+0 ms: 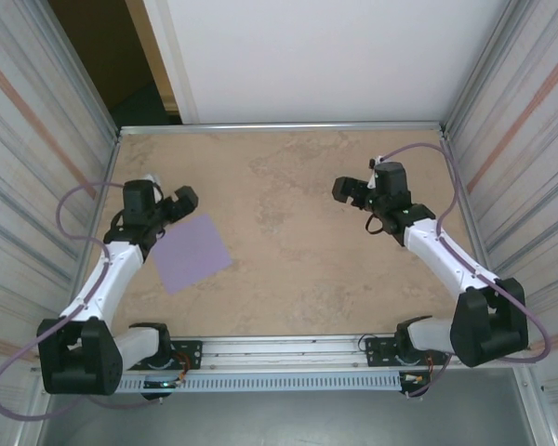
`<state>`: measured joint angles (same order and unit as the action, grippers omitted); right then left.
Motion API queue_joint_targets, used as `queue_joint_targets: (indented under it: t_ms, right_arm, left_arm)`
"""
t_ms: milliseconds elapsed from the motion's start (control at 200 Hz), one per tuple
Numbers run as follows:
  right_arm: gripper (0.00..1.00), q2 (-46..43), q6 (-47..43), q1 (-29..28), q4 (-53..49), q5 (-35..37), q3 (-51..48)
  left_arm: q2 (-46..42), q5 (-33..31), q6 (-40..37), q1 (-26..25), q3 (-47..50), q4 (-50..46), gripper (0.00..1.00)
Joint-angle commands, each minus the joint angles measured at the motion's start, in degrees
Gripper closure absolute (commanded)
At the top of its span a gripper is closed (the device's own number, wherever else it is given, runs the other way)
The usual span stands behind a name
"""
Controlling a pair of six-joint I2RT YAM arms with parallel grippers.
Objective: Fold a paper plane with a square sheet of paper (pick it up from the middle)
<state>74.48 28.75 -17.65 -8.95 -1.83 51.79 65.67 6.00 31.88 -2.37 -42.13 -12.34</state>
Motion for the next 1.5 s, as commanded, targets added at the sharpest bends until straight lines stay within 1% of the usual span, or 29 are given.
queue_joint_targets:
  t_ms: [0, 130, 200, 481, 631, 822, 902, 997, 1168, 1288, 1398, 1493]
  right_arm:
    - [0.01, 2.20, 6.75, -2.97, -4.79, -1.55, 2.59]
    - [0.01, 4.37, 8.51, -5.00, -3.77, -2.64, 2.69]
    - [0.01, 5.87, 9.85, -5.71, -2.92, -3.86, 2.83]
    - [0.01, 11.83, 12.46, -9.34, -1.87, -3.58, 6.21]
    - [0.01, 13.98, 13.53, -10.08, -1.51, -3.67, 7.28]
    - [0.01, 15.24, 14.48, -10.25, -1.57, -3.80, 7.36]
    - [0.01, 15.38, 14.96, -10.28, -1.43, -3.59, 7.00]
    - [0.01, 15.48, 16.03, -10.21, -1.42, -3.25, 6.59]
    - [0.01, 15.40, 17.70, -10.13, -2.65, -2.18, 6.26]
    - [0.01, 14.50, 19.00, -9.36, -3.96, -1.02, 5.40]
    - [0.00, 13.22, 20.27, -8.20, -4.99, -1.08, 3.80]
    - [0.02, 12.08, 20.13, -7.67, -6.07, -1.60, 3.04]
  left_arm:
    - [2.03, 4.18, 6.50, 0.12, 4.62, -3.44, 0.02]
    - [5.36, 6.58, 7.29, 0.13, 6.44, 1.05, 0.03]
    - [7.81, 6.54, 6.90, 0.23, 5.89, 1.27, 0.04]
    - [14.02, 7.05, 5.85, 0.11, 5.14, 3.21, 0.06]
    - [16.52, 7.97, 5.53, -0.26, 4.84, 3.71, 0.08]
    - [20.01, 9.01, 5.23, -2.28, 4.00, 4.30, 0.10]
    - [21.80, 9.44, 4.82, -4.75, 2.71, 4.27, 0.11]
    - [24.56, 9.77, 4.49, -9.12, 0.12, 4.00, 0.12]
    - [31.82, 12.13, 6.01, -19.39, -6.64, 3.85, 0.15]
    - [36.57, 13.47, 9.02, -26.33, -10.97, 3.87, 0.18]
    - [38.79, 16.13, 11.73, -29.69, -13.42, 5.25, 0.22]
    - [37.75, 19.44, 12.20, -30.57, -15.42, 6.22, 0.26]
